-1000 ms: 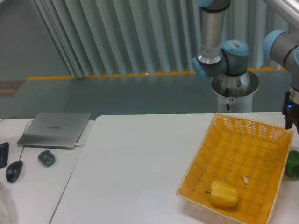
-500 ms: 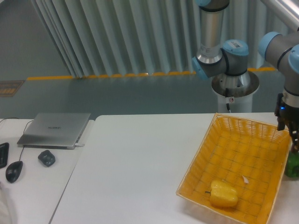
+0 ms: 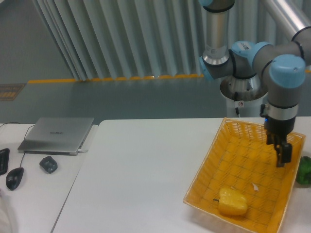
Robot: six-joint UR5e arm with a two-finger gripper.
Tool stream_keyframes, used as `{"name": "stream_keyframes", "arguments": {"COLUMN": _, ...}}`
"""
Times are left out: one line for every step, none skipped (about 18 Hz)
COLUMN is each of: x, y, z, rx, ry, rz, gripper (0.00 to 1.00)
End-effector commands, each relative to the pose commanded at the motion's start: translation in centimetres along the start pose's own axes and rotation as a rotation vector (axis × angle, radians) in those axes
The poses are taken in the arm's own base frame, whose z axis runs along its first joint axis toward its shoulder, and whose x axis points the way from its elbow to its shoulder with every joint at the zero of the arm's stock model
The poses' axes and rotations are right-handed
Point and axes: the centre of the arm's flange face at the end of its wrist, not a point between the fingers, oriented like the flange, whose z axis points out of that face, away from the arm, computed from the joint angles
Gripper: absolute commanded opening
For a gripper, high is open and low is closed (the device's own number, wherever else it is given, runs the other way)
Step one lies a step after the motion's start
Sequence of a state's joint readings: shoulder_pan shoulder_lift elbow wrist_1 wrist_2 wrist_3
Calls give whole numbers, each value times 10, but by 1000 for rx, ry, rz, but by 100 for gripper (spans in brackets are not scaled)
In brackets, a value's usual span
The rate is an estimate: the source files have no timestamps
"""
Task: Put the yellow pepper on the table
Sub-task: 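Move the open gripper over the basket toward the yellow pepper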
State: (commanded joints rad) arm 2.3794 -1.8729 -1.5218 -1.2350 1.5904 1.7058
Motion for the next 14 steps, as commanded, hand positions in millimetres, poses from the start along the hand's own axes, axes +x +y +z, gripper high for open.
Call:
{"name": "stream_keyframes", "arguments": {"x": 0, "y": -7, "z": 0, "rx": -44, "ry": -4, "rz": 13, "gripper": 100}}
{"name": "stream_keyframes", "arguments": {"x": -1, "y": -10, "z": 5, "rx": -84, "ry": 2, "rz": 33, "gripper": 100}}
{"name": "stream_keyframes", "arguments": {"x": -5, "y": -16, "z": 12, "rx": -101, "ry": -5, "rz": 36, "gripper": 100}}
{"name": "stream_keyframes", "arguments": {"x": -11, "y": -28, "z": 15, "rx": -103, "ry": -34, "rz": 47, "gripper": 100}}
{"name": "stream_keyframes", "arguments": {"x": -16, "y": -34, "z": 20, "rx": -107, "ry": -56, "rz": 52, "gripper": 100}}
{"name": "stream_keyframes", "arguments": {"x": -21, "y": -37, "z": 26, "rx": -106, "ry": -68, "rz": 48, "gripper": 100}}
{"name": "stream_keyframes", "arguments": {"x": -24, "y": -50, "z": 29, "rx": -103, "ry": -73, "rz": 40, "gripper": 100}}
{"name": "stream_keyframes", "arguments": {"x": -28, "y": -60, "z": 32, "rx": -99, "ry": -76, "rz": 12, "gripper": 100}}
{"name": "stream_keyframes", "arguments": {"x": -30, "y": -73, "z": 41, "rx": -95, "ry": -73, "rz": -33, "gripper": 100}}
{"name": "stream_keyframes", "arguments": {"x": -33, "y": -78, "z": 44, "rx": -94, "ry": -82, "rz": -46, "gripper": 100}}
{"name": "stream_keyframes", "arguments": {"x": -35, "y": -80, "z": 47, "rx": -94, "ry": -95, "rz": -46, "gripper": 100}}
{"name": "stream_keyframes", "arguments": {"x": -37, "y": -82, "z": 49, "rx": -93, "ry": -95, "rz": -37, "gripper": 100}}
{"name": "stream_keyframes", "arguments": {"x": -41, "y": -82, "z": 48, "rx": -94, "ry": -100, "rz": -28, "gripper": 100}}
{"name": "stream_keyframes", "arguments": {"x": -43, "y": -83, "z": 52, "rx": -94, "ry": -96, "rz": -22, "gripper": 100}}
